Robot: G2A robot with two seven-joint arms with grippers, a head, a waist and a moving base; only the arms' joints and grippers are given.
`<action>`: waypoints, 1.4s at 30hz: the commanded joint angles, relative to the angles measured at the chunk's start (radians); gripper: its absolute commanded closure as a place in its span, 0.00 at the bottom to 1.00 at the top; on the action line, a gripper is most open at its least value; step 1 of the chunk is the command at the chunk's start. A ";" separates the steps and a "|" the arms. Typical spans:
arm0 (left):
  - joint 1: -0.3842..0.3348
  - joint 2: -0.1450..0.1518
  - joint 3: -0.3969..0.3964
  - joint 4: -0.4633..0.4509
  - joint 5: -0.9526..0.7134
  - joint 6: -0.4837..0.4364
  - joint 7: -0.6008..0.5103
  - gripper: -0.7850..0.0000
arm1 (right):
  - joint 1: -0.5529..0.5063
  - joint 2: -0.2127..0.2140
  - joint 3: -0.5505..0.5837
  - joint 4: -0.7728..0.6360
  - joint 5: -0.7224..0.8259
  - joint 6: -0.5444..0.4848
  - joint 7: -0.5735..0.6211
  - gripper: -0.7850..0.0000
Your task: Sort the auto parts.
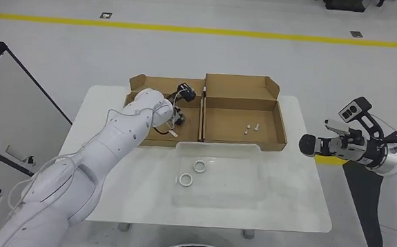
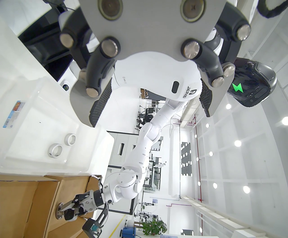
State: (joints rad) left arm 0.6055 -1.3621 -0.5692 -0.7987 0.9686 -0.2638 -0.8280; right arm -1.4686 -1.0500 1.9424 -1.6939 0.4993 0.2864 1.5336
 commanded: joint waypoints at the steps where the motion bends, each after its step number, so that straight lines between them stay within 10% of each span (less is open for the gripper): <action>1: -0.002 -0.007 0.003 0.013 0.001 0.000 0.002 1.00 | 0.000 0.000 0.000 0.000 0.000 0.000 0.000 0.00; 4: -0.005 -0.016 0.008 0.030 0.004 -0.004 0.004 0.89 | 0.000 0.000 0.000 0.000 0.000 0.000 0.000 0.00; 10: -0.014 -0.032 0.009 0.061 0.001 -0.020 -0.001 0.01 | 0.000 0.000 0.000 0.000 0.000 0.000 0.000 0.00; 28: -0.027 0.017 -0.142 -0.037 -0.023 -0.039 0.018 0.00 | 0.000 0.000 0.000 0.000 0.000 0.000 0.000 0.00; 42: 0.328 0.196 -0.485 -0.771 -0.063 -0.360 -0.220 0.00 | 0.000 0.000 0.000 0.000 0.000 0.000 0.000 0.00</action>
State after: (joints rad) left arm 0.9035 -1.1730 -1.0381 -1.5125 0.9224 -0.5986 -1.0258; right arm -1.4686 -1.0500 1.9424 -1.6939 0.4993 0.2864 1.5336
